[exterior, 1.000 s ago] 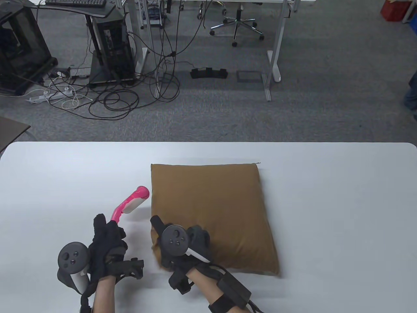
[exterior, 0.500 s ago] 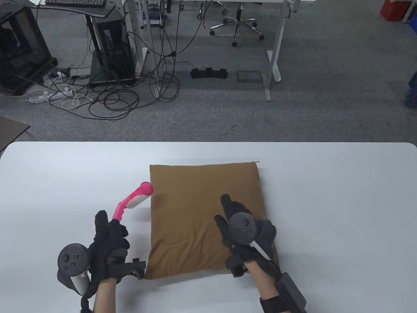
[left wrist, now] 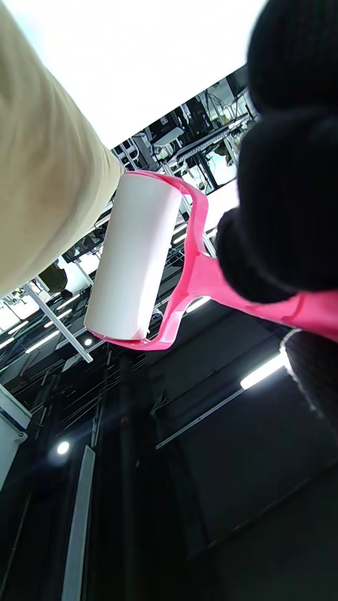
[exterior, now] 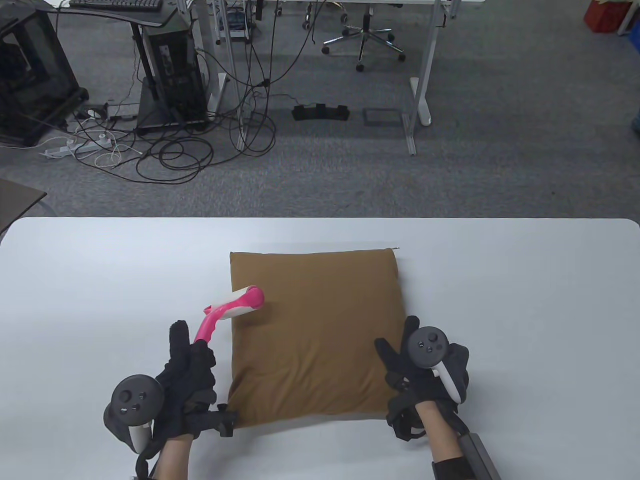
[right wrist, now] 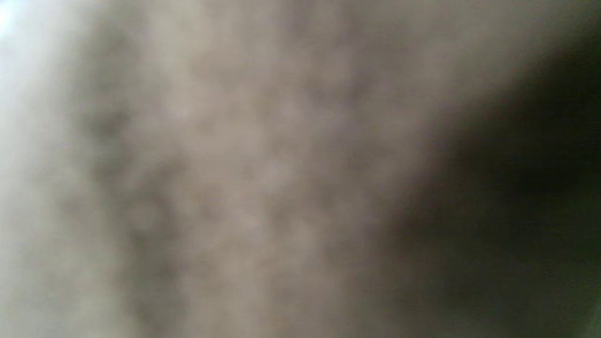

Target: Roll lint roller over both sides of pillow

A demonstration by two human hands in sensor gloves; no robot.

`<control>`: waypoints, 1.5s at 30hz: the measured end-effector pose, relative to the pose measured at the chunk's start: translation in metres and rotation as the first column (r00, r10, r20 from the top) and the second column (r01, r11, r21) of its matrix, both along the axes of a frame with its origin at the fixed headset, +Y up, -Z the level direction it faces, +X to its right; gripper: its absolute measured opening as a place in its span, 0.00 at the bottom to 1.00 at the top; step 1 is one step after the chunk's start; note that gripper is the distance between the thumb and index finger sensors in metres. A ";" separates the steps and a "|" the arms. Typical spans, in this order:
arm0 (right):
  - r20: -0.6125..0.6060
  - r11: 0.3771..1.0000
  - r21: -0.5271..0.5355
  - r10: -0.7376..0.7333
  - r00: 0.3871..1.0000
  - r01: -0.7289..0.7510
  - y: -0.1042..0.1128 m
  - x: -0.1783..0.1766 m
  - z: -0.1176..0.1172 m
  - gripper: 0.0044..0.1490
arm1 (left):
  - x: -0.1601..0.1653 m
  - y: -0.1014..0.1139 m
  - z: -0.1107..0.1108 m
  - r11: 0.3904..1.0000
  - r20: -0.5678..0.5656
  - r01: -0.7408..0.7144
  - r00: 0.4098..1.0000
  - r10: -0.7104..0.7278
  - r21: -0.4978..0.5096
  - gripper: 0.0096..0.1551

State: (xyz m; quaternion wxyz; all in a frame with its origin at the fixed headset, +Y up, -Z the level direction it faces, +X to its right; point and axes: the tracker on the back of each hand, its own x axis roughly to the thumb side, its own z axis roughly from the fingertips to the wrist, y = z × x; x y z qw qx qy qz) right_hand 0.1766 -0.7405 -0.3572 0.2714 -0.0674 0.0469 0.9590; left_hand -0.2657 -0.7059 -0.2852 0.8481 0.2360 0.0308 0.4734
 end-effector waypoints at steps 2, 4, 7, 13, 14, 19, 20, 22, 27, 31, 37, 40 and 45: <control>0.007 1.000 -0.005 0.022 1.000 -0.022 0.000 -0.001 0.000 0.51 | 0.003 0.000 0.000 1.000 0.008 0.022 1.000 -0.022 0.002 0.41; 0.029 0.999 0.000 0.051 0.998 -0.051 0.001 -0.003 0.000 0.49 | 0.005 -0.001 0.000 1.000 0.014 0.031 0.999 -0.031 -0.002 0.41; 0.068 0.996 -0.014 0.092 0.993 -0.091 0.003 -0.006 0.002 0.49 | 0.007 -0.002 0.000 0.999 0.018 0.050 0.999 -0.050 -0.002 0.41; 0.119 0.990 -0.024 0.139 0.983 -0.137 0.005 -0.011 0.005 0.48 | 0.011 -0.001 0.001 0.997 0.024 0.075 0.997 -0.075 0.003 0.40; 0.121 0.990 -0.024 0.140 0.983 -0.138 0.006 -0.011 0.005 0.48 | 0.011 0.000 0.001 0.997 0.027 0.079 0.996 -0.080 0.006 0.39; 0.126 0.991 -0.020 0.137 0.983 -0.136 0.007 -0.011 0.003 0.46 | 0.012 0.020 0.013 0.976 -0.024 0.213 0.977 -0.212 0.040 0.33; 0.127 0.991 -0.019 0.137 0.982 -0.136 0.007 -0.011 0.003 0.46 | 0.013 0.023 0.015 0.969 -0.032 0.243 0.970 -0.242 0.038 0.32; 0.130 0.990 -0.014 0.138 0.982 -0.137 0.007 -0.011 0.003 0.46 | 0.014 0.028 0.018 0.955 -0.040 0.295 0.955 -0.294 0.035 0.31; 0.128 0.992 -0.008 0.128 0.984 -0.128 0.006 -0.010 0.003 0.45 | 0.019 0.033 0.023 0.963 -0.036 0.263 0.965 -0.261 0.063 0.32; 0.124 0.992 -0.010 0.125 0.984 -0.124 0.006 -0.010 0.004 0.45 | 0.023 0.044 0.029 0.955 -0.018 0.280 0.960 -0.280 0.095 0.32; 0.113 0.992 -0.010 0.126 0.986 -0.126 0.006 -0.011 0.005 0.45 | 0.037 0.043 0.025 0.924 0.005 0.375 0.927 -0.376 0.074 0.33; 0.110 0.992 -0.009 0.123 0.986 -0.123 0.006 -0.011 0.005 0.45 | 0.043 0.038 0.016 0.916 0.040 0.400 0.915 -0.401 0.031 0.34; 0.097 0.995 -0.004 0.104 0.990 -0.104 0.005 -0.010 0.007 0.45 | 0.050 0.036 -0.003 0.883 0.084 0.467 0.883 -0.463 -0.040 0.36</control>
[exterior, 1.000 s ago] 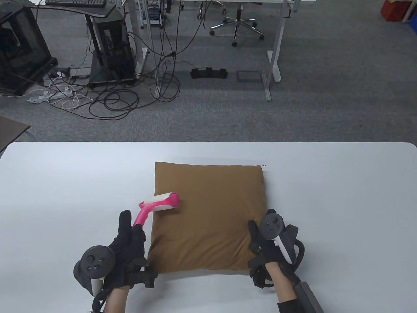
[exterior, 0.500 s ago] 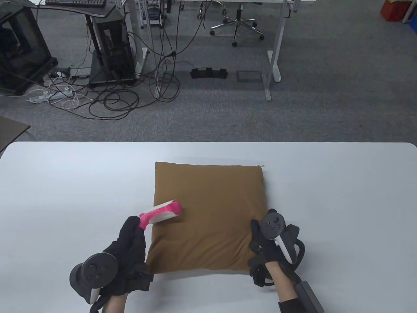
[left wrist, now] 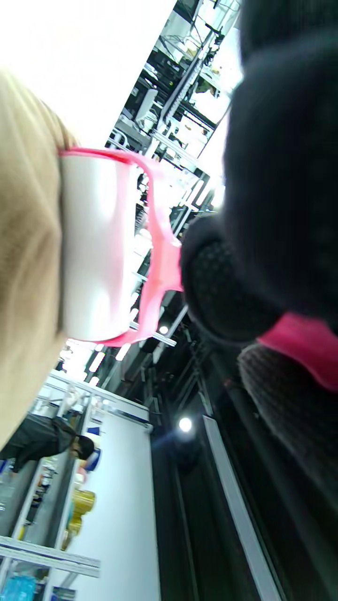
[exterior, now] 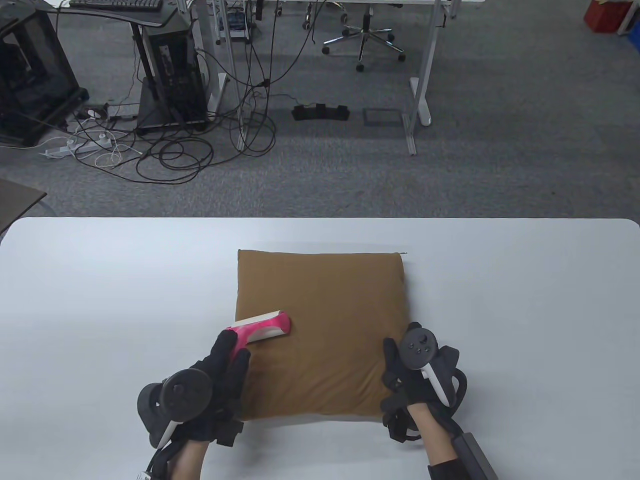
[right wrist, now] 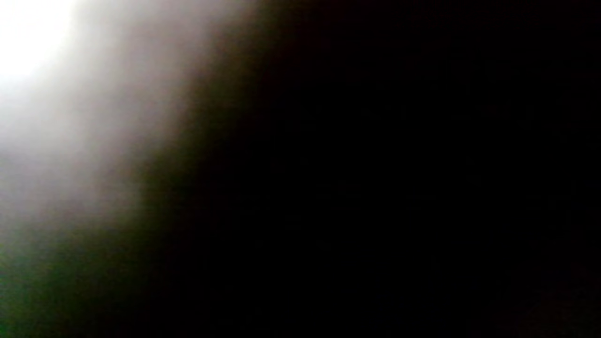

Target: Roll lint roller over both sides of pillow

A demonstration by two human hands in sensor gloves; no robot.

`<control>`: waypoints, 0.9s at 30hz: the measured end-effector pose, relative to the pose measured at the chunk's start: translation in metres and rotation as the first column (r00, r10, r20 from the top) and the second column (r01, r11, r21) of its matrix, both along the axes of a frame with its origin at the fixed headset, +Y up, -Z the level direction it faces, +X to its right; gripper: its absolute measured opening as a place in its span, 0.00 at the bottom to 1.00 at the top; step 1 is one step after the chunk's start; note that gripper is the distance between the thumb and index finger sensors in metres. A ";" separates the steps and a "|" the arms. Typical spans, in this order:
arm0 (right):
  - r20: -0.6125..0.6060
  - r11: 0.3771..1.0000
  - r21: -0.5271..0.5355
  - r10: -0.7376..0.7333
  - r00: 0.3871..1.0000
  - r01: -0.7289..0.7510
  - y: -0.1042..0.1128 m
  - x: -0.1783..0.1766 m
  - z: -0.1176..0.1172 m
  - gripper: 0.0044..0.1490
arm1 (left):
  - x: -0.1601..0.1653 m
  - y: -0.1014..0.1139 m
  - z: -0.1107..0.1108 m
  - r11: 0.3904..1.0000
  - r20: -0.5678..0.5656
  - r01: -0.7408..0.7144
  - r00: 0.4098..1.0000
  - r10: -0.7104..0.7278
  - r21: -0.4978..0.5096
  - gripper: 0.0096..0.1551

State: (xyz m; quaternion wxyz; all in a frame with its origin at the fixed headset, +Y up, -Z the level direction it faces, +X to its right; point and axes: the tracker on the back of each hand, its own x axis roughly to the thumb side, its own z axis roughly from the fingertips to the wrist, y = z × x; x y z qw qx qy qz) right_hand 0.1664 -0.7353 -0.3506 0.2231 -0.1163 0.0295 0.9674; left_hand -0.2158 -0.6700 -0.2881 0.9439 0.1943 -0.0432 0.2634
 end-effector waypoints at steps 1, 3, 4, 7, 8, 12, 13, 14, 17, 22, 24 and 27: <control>0.000 1.000 0.000 -0.011 1.000 0.011 0.000 0.001 0.000 0.45 | 0.002 0.001 -0.007 1.000 0.010 0.017 1.000 -0.017 -0.024 0.37; -0.004 0.999 -0.003 -0.032 0.999 0.032 0.000 0.003 0.000 0.45 | 0.006 0.001 -0.018 0.995 0.022 0.054 0.998 -0.052 -0.083 0.38; -0.006 0.999 -0.005 -0.041 0.999 0.041 -0.001 0.004 0.000 0.45 | 0.008 0.000 -0.023 0.989 0.029 0.082 0.996 -0.079 -0.122 0.39; -0.010 0.998 -0.012 -0.059 0.998 0.058 -0.001 0.005 0.000 0.45 | 0.013 -0.003 -0.042 0.962 0.041 0.152 0.988 -0.146 -0.228 0.41; -0.013 0.998 -0.015 -0.065 0.998 0.065 -0.001 0.006 0.000 0.46 | 0.015 -0.004 -0.048 0.954 0.031 0.165 0.986 -0.162 -0.252 0.41; -0.021 0.997 -0.024 -0.076 0.997 0.075 -0.002 0.005 0.000 0.46 | 0.015 -0.009 -0.071 0.911 -0.023 0.146 0.986 -0.167 -0.385 0.40; -0.022 0.997 -0.025 -0.077 0.997 0.076 -0.002 0.005 0.001 0.46 | 0.014 -0.011 -0.075 0.900 -0.037 0.128 0.987 -0.158 -0.416 0.41; -0.024 0.997 -0.026 -0.077 0.997 0.076 -0.002 0.005 0.001 0.46 | 0.013 -0.014 -0.080 0.888 -0.035 0.118 0.988 -0.149 -0.445 0.41; -0.027 0.997 -0.028 -0.079 0.997 0.078 -0.002 0.005 0.001 0.46 | 0.010 -0.019 -0.089 0.874 -0.063 0.076 0.991 -0.120 -0.480 0.41; -0.035 0.997 -0.034 -0.074 0.997 0.073 -0.002 0.004 0.000 0.45 | 0.011 -0.023 -0.092 0.882 -0.039 0.041 0.997 -0.067 -0.469 0.44; -0.037 0.997 -0.036 -0.070 0.997 0.069 -0.002 0.004 0.000 0.45 | 0.012 -0.022 -0.091 0.885 -0.018 0.036 0.999 -0.049 -0.464 0.44; -0.038 0.997 -0.038 -0.074 0.997 0.072 -0.002 0.004 0.000 0.45 | 0.009 -0.019 -0.085 0.898 0.011 0.018 1.000 -0.014 -0.439 0.43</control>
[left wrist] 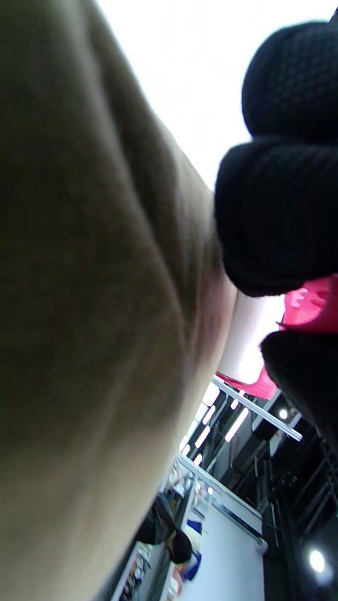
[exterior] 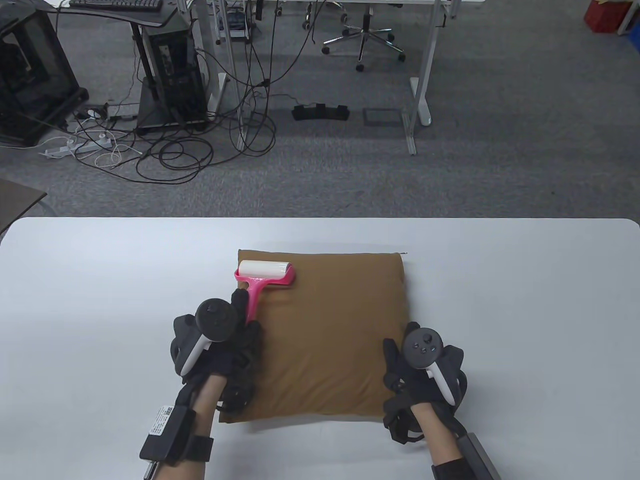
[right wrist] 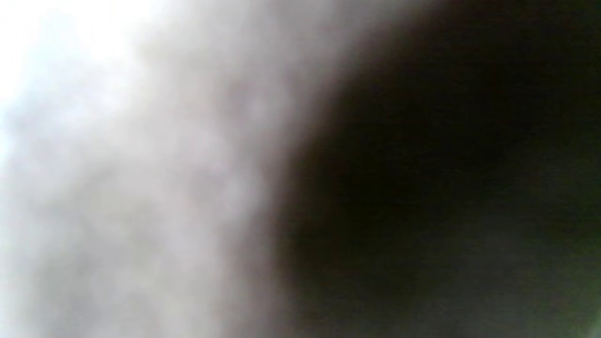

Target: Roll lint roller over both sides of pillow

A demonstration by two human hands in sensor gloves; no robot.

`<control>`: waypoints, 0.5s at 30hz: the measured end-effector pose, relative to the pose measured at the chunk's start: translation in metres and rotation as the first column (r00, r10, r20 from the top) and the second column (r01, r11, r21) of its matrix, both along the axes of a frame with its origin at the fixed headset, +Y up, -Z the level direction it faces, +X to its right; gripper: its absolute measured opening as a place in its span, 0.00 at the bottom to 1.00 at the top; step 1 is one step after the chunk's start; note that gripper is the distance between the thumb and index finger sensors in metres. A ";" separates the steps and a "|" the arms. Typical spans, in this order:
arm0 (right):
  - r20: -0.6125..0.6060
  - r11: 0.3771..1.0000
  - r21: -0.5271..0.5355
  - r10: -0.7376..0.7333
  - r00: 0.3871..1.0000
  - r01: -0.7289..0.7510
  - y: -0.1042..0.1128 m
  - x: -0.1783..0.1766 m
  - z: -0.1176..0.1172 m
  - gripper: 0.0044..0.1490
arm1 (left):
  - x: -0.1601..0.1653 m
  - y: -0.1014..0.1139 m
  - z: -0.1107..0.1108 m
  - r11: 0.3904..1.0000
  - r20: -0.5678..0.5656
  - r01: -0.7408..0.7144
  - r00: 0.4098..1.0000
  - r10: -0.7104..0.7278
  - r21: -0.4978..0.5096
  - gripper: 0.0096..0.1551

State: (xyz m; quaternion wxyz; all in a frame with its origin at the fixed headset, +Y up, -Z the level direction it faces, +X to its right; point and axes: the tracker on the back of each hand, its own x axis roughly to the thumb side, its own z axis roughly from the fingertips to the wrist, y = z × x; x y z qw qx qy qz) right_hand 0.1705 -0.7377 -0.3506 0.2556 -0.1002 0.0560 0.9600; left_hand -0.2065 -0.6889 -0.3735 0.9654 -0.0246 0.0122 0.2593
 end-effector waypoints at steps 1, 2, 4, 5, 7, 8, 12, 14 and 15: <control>0.000 1.000 -0.001 -0.001 1.000 0.001 0.000 0.000 0.000 0.45 | -0.002 0.001 0.002 1.000 0.024 -0.011 1.000 0.011 0.009 0.43; -0.001 1.000 -0.001 -0.002 1.000 0.002 0.000 0.000 0.000 0.45 | -0.004 0.001 0.005 1.000 0.051 -0.024 0.998 0.023 0.017 0.42; -0.003 1.000 -0.002 0.001 1.000 -0.001 0.000 0.000 0.000 0.45 | -0.009 0.000 0.012 0.998 0.123 -0.063 0.990 0.063 -0.004 0.42; -0.003 1.000 -0.001 0.001 1.000 -0.001 0.000 0.000 0.000 0.45 | -0.011 0.000 0.016 0.997 0.134 -0.075 0.988 0.077 -0.018 0.42; -0.004 1.000 0.000 0.001 1.000 -0.001 0.000 0.000 0.000 0.45 | -0.015 0.000 0.024 0.996 0.131 -0.084 0.988 0.083 0.001 0.42; -0.005 1.000 0.001 0.001 1.000 -0.001 0.000 0.000 0.000 0.45 | -0.018 0.001 0.029 0.997 0.139 -0.077 0.987 0.074 0.016 0.42; -0.006 1.000 0.002 0.000 1.000 0.000 -0.001 0.000 0.001 0.45 | -0.032 0.001 0.046 0.999 0.165 -0.038 0.986 0.037 0.005 0.42; -0.008 1.000 0.005 0.001 1.000 -0.001 -0.001 0.000 0.002 0.45 | -0.042 0.001 0.056 1.000 0.171 -0.019 0.985 0.019 -0.006 0.42; -0.008 1.000 0.005 0.001 1.000 -0.001 -0.001 0.000 0.002 0.45 | -0.045 0.000 0.058 1.000 0.176 -0.008 0.984 0.010 -0.015 0.42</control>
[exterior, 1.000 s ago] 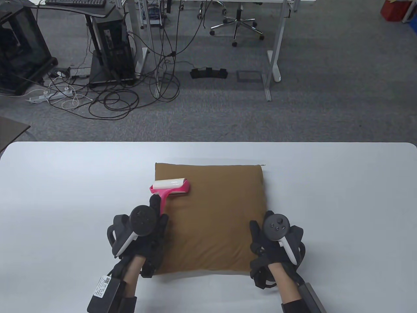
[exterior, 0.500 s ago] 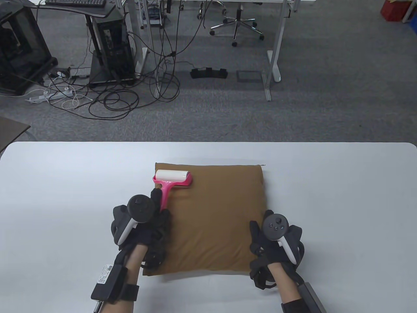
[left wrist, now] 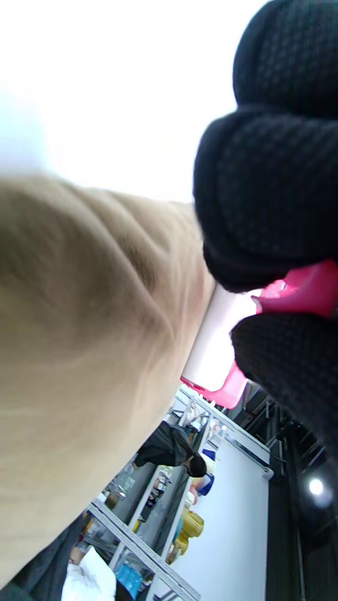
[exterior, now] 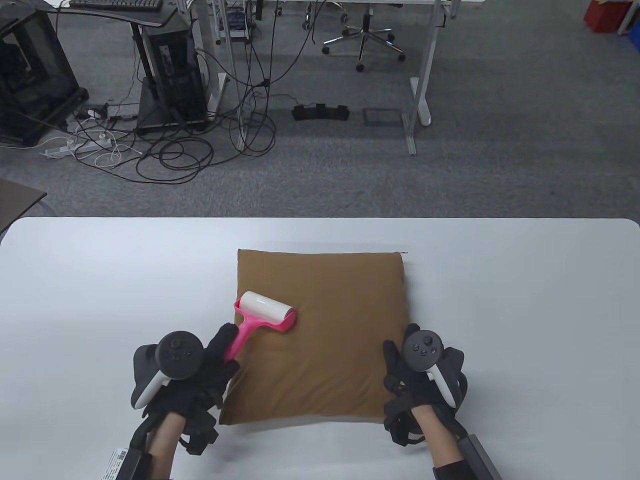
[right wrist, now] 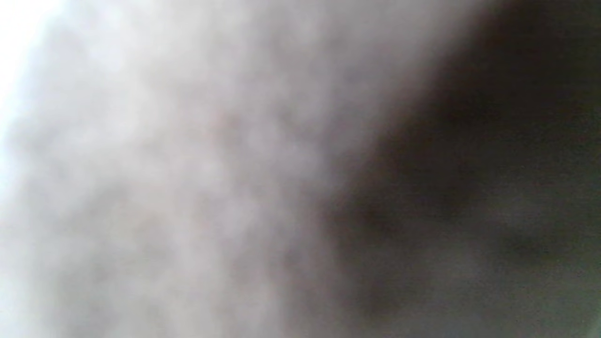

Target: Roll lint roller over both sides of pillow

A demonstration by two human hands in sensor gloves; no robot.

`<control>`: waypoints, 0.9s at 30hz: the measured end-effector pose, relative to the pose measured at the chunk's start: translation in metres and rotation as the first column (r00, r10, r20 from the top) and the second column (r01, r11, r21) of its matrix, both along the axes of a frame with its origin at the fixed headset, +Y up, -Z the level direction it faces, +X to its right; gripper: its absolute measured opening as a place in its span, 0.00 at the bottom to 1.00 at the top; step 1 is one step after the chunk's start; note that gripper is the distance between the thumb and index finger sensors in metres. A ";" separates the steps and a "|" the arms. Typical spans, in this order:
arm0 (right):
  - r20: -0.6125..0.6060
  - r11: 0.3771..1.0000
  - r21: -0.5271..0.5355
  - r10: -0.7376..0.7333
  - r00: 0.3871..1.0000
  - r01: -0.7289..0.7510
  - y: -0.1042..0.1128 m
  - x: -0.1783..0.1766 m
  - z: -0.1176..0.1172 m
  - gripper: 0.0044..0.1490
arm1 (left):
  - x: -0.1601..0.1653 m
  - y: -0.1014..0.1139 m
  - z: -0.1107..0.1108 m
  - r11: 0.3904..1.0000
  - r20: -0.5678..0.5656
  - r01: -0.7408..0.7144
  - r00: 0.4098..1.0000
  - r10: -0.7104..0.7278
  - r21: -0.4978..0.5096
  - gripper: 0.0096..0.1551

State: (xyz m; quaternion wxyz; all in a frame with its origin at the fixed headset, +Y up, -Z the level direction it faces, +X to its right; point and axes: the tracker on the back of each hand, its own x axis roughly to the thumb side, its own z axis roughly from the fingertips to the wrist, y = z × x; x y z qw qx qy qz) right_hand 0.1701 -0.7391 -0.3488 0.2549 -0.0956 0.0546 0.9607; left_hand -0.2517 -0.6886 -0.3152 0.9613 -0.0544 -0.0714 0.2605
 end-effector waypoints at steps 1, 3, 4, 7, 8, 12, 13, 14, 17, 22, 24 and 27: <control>0.000 1.000 0.001 0.000 1.000 0.000 0.000 0.000 0.000 0.45 | -0.006 0.000 0.004 1.000 0.003 0.011 1.000 -0.011 -0.012 0.42; -0.002 1.000 0.003 0.002 1.000 -0.002 0.000 0.000 0.001 0.45 | -0.016 -0.001 0.011 0.999 0.005 0.022 1.000 -0.022 -0.038 0.42; -0.003 1.000 0.005 0.003 1.000 -0.003 -0.001 0.000 0.001 0.45 | -0.023 -0.002 0.014 0.998 0.004 0.018 1.000 -0.018 -0.054 0.42; -0.004 1.000 0.006 0.003 1.000 -0.003 -0.001 -0.001 0.002 0.45 | -0.039 -0.005 0.022 0.993 0.001 0.003 1.000 -0.003 -0.114 0.41; -0.004 1.000 0.007 0.004 1.000 -0.004 -0.001 -0.001 0.002 0.45 | -0.044 -0.006 0.026 0.992 -0.006 -0.002 1.000 0.002 -0.125 0.40; -0.004 1.000 0.007 0.007 1.000 -0.007 -0.001 -0.001 0.003 0.45 | -0.055 -0.009 0.034 0.990 -0.019 -0.039 0.999 0.037 -0.139 0.39; -0.004 1.000 0.007 0.006 1.000 -0.006 -0.001 -0.001 0.003 0.45 | -0.055 -0.009 0.036 0.992 -0.015 -0.054 0.999 0.053 -0.118 0.39; -0.003 1.000 0.006 0.005 1.000 -0.005 -0.001 -0.001 0.003 0.45 | -0.055 -0.007 0.038 0.995 -0.016 -0.070 0.997 0.069 -0.075 0.39; 0.000 1.000 0.004 0.002 1.000 -0.002 -0.002 -0.001 0.003 0.45 | -0.051 0.002 0.044 0.988 0.003 -0.151 0.989 0.151 -0.006 0.38; -0.001 1.000 0.005 0.002 1.000 -0.002 -0.002 0.000 0.004 0.45 | -0.035 0.013 0.053 0.982 0.084 -0.189 0.979 0.188 0.000 0.38; -0.001 1.000 0.004 0.001 1.000 -0.001 -0.002 0.000 0.004 0.45 | -0.028 0.013 0.055 0.987 0.100 -0.162 0.982 0.161 0.006 0.38; -0.002 1.000 0.004 0.004 1.000 -0.004 -0.002 0.000 0.004 0.45 | -0.015 0.012 0.052 0.992 0.104 -0.119 0.988 0.116 0.027 0.38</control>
